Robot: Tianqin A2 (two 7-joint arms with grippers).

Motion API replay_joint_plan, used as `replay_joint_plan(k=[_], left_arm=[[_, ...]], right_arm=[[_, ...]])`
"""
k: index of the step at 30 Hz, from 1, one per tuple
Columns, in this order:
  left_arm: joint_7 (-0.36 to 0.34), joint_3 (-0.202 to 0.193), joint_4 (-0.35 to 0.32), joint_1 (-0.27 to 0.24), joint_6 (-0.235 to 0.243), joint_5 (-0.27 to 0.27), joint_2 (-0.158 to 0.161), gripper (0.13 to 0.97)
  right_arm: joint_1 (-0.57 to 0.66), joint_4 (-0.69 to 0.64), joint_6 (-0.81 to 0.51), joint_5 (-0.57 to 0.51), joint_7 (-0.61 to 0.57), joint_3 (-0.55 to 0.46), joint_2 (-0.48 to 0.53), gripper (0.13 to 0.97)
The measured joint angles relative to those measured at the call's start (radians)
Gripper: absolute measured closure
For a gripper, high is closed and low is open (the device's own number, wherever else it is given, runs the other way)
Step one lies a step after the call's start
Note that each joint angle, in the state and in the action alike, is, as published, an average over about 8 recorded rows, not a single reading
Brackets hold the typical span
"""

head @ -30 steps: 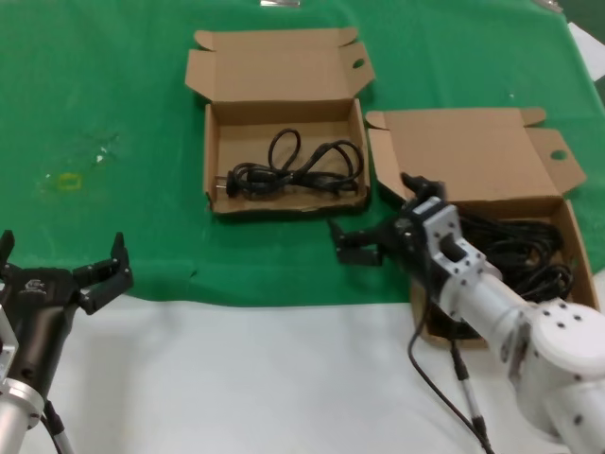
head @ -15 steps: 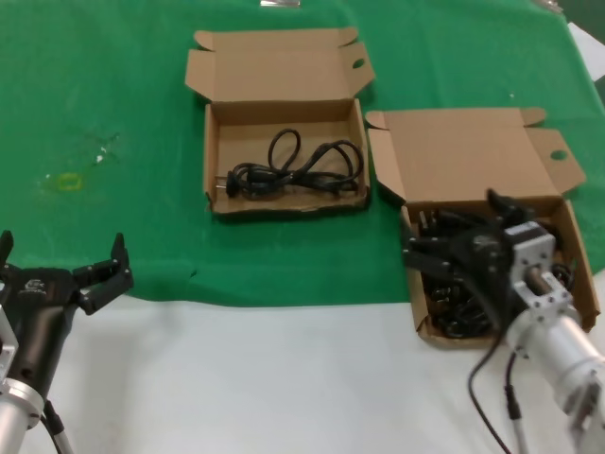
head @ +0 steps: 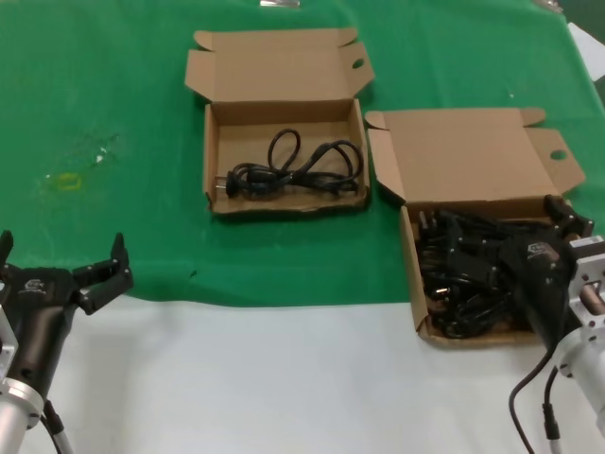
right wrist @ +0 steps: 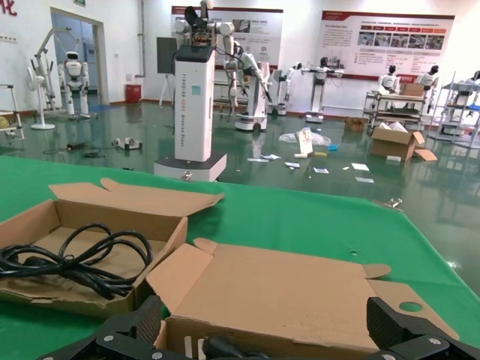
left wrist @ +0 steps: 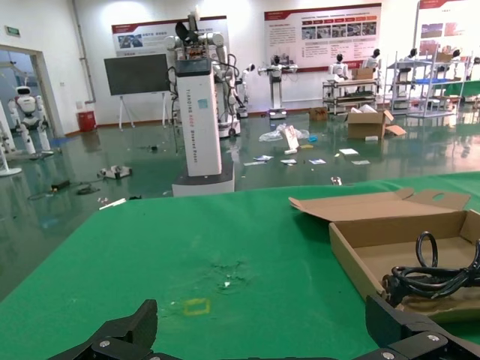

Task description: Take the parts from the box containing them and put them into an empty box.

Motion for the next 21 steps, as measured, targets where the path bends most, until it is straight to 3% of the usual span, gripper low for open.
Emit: replay_joint_plan(k=[21], left_arm=[[0.0,0.0,0.0,0.0,0.0,0.0,0.0,0.132]], right_arm=[[-0.001,0.001,0.0,0.0,0.0,0.0,0.0,0.129]])
